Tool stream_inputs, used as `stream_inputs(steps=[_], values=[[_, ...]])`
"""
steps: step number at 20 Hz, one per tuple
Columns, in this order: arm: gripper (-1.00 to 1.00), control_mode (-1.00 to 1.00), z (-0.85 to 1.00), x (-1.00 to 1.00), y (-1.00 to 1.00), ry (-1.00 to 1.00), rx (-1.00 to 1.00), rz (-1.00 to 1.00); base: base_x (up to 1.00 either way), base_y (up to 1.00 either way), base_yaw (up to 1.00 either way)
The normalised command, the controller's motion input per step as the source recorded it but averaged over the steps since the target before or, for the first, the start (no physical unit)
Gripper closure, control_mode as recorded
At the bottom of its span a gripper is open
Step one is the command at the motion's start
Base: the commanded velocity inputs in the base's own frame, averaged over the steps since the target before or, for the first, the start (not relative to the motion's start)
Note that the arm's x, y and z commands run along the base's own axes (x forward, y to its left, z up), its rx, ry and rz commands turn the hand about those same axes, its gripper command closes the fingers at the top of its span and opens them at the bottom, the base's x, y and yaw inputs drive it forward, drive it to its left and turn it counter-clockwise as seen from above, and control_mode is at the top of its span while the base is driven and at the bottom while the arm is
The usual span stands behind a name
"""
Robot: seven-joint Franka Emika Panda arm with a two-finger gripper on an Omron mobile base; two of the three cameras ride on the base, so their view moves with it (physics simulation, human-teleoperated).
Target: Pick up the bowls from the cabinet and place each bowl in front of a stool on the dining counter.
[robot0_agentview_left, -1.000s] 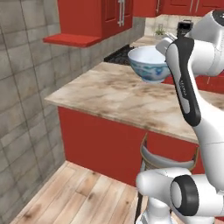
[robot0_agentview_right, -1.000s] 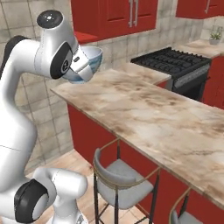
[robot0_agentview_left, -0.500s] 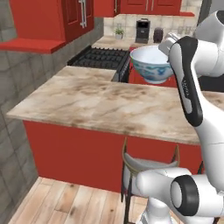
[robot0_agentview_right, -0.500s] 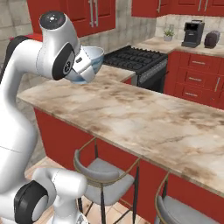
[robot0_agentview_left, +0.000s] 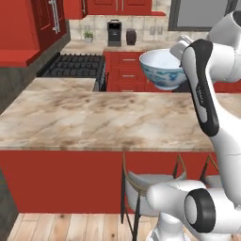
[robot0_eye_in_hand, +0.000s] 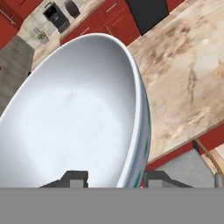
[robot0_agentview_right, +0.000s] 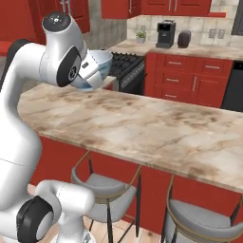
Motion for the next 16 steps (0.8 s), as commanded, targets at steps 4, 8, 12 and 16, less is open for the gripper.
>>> stream_inputs(steps=[4, 8, 12, 16], values=[[1.0, 1.0, 0.0, 0.0, 0.0, 0.0, 0.0, 0.0, 0.77, 0.0, -0.45], [1.0, 1.0, 0.0, 0.0, 0.0, 0.0, 0.0, 0.0, 0.65, 0.0, -0.43], [1.0, 1.0, 0.0, 0.0, 0.0, 0.0, 0.0, 0.0, 0.41, 0.0, -0.22], [1.0, 1.0, 0.0, 0.0, 0.0, 0.0, 0.0, 0.0, 0.21, 0.0, 0.0]])
